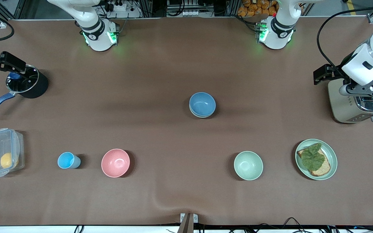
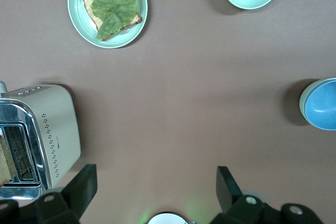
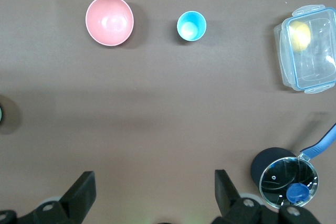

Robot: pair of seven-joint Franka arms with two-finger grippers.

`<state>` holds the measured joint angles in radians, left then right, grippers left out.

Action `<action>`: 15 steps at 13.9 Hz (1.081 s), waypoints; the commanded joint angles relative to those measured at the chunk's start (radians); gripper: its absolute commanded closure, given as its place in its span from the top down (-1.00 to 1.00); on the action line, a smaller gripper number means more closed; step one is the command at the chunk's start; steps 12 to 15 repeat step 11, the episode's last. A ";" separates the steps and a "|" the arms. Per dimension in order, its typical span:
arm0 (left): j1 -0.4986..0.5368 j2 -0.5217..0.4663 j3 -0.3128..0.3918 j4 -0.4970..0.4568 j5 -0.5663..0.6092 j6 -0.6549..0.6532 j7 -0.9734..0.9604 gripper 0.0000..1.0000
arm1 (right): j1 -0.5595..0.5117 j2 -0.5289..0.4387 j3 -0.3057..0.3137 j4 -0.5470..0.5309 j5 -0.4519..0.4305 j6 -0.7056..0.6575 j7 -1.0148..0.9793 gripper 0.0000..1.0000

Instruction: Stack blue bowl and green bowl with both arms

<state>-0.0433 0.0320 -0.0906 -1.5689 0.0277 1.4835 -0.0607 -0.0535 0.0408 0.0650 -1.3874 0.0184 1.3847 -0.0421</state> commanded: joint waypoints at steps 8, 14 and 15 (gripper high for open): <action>0.028 0.012 0.002 0.032 -0.022 -0.023 0.033 1.00 | -0.020 -0.012 0.012 -0.013 -0.011 -0.003 -0.013 1.00; 0.026 0.011 0.002 0.032 -0.022 -0.023 0.032 1.00 | -0.022 -0.004 0.010 -0.013 -0.009 0.010 -0.013 1.00; 0.026 0.011 0.002 0.032 -0.022 -0.023 0.032 1.00 | -0.022 -0.004 0.010 -0.013 -0.009 0.010 -0.013 1.00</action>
